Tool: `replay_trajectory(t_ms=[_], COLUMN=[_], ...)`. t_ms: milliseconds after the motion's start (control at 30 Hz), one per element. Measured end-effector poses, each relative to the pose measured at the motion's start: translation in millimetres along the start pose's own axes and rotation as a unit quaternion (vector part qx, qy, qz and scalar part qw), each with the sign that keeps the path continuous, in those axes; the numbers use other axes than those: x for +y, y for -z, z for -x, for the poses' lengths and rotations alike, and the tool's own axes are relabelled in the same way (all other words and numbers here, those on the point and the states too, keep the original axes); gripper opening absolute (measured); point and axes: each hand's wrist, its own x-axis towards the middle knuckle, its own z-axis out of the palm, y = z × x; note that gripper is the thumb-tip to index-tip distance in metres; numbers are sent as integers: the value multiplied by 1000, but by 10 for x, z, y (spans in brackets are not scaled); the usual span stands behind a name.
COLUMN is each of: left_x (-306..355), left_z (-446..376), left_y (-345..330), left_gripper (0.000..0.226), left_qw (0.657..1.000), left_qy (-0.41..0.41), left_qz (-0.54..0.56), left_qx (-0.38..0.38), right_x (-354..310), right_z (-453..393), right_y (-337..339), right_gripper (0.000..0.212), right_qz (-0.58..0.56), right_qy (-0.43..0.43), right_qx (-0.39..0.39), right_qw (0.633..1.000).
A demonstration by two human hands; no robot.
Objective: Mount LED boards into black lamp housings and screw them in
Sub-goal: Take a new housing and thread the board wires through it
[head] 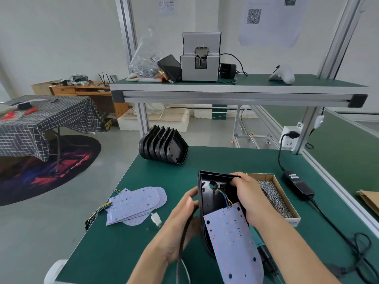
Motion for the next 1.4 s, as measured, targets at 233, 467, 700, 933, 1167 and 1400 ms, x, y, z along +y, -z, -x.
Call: replay_trajectory(t_ms=[233, 467, 700, 933, 1167, 1400], left_x=[-59, -10, 27, 21, 23, 73], left_z=[-83, -119, -132, -34, -13, -4], left_y=[-124, -27, 11, -6, -105, -83], left_gripper=[81, 68, 74, 57, 53, 52], left_qw=[989, 981, 982, 988, 993, 994], left_qy=[37, 23, 46, 81, 63, 43], left_qz=[93, 101, 87, 59, 23, 29], left_qx=[107, 164, 162, 115, 98, 95], right_x=[177, 192, 101, -88, -98, -78], right_z=[-38, 202, 217, 219, 226, 212], right_y=[-71, 144, 233, 294, 135, 87], right_gripper=[29, 20, 32, 7, 11, 17], right_qz=[111, 356, 576, 387, 305, 330], right_qy=[94, 468, 386, 314, 357, 396], right_qx=[11, -16, -183, -179, -71, -33], right_qw=[989, 809, 697, 848, 880, 856])
